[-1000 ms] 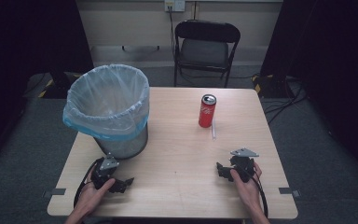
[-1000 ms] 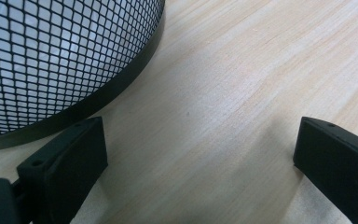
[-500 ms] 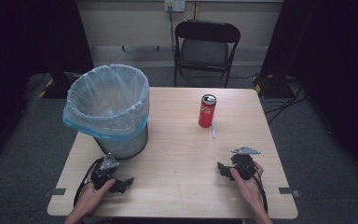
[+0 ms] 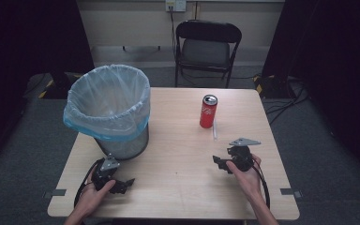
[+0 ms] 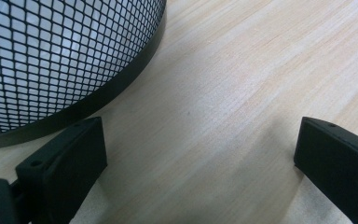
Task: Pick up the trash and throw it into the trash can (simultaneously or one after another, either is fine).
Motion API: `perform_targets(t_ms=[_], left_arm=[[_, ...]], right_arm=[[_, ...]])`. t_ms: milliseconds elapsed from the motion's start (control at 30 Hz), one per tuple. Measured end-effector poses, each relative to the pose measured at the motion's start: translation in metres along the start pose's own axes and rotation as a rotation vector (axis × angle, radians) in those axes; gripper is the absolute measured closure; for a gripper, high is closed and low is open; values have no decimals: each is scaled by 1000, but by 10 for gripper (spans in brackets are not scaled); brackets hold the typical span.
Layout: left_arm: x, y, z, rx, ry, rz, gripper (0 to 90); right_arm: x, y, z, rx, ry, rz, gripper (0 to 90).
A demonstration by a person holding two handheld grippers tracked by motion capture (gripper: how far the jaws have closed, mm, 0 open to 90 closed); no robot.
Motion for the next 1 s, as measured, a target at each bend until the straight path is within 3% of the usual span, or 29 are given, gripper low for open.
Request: perform_targets(t_ms=[400, 533, 767, 1000], left_arm=[[0, 0, 0, 0, 0, 0, 18], [0, 0, 0, 0, 0, -1, 18], [0, 0, 0, 1, 1, -1, 18], [0, 0, 0, 1, 1, -1, 18]], right_arm=[[36, -5, 4, 14, 27, 54, 234], [50, -8, 5, 14, 59, 64, 224], [69, -14, 12, 40, 40, 98, 225], [85, -25, 22, 20, 72, 84, 232]])
Point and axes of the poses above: each handheld gripper's, and its own axes: y roughly backward along the jaws, x roughly out of its top, z roughly to its right, the point moved 9 cm from there along -y, roughly forward along the jaws, and after that the axes turned 3 degrees about y, right-handed, at the moved point
